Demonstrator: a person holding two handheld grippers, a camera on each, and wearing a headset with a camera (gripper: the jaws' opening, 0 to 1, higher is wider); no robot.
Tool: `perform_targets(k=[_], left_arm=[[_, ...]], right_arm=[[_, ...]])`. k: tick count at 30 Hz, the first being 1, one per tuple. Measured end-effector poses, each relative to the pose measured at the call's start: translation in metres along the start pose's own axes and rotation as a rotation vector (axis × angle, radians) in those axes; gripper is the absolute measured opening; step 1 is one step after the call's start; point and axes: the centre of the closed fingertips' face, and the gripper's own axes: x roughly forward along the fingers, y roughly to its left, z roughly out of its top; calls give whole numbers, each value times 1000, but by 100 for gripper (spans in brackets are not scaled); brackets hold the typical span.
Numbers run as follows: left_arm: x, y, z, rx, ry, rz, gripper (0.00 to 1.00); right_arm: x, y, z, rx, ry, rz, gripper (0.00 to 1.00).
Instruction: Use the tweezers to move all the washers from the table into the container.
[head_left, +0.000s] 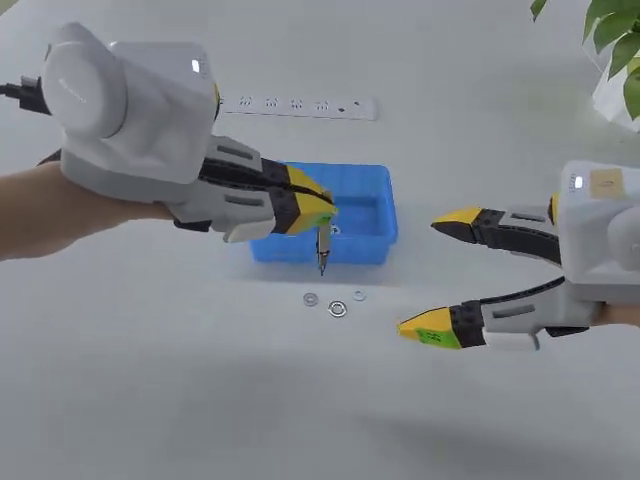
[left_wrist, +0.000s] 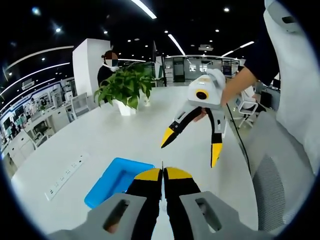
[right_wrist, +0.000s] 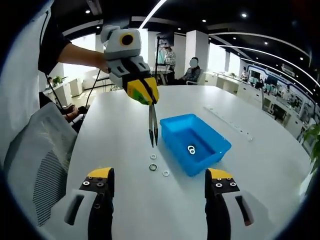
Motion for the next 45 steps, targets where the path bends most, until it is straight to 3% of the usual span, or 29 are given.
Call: perform_targets(k=[8, 16, 20, 23, 26, 29, 36, 45], left_arm=[[-3, -9, -22, -2, 28, 7, 5], [-2, -15, -23, 38, 11, -4, 5], [-1, -17, -22, 115, 3, 2, 5], [2, -18, -22, 92, -4, -6, 5], [4, -18, -24, 94, 3, -8, 5], [5, -17, -26, 88, 6, -8, 5], [5, -15, -32, 85, 16, -16, 5], [8, -11, -36, 75, 23, -16, 5]], right_arm=[[-1, 10, -11, 13, 22, 15, 85], [-1, 18, -19, 37, 23, 28, 90], [-1, 23, -21, 50, 20, 30, 92], [-2, 21, -24, 54, 15, 13, 92], [-1, 22, -28, 119, -11, 12, 91], [1, 26, -39, 111, 21, 17, 91], [2, 34, -47, 147, 17, 34, 91], [5, 44, -43, 166, -7, 79, 100]])
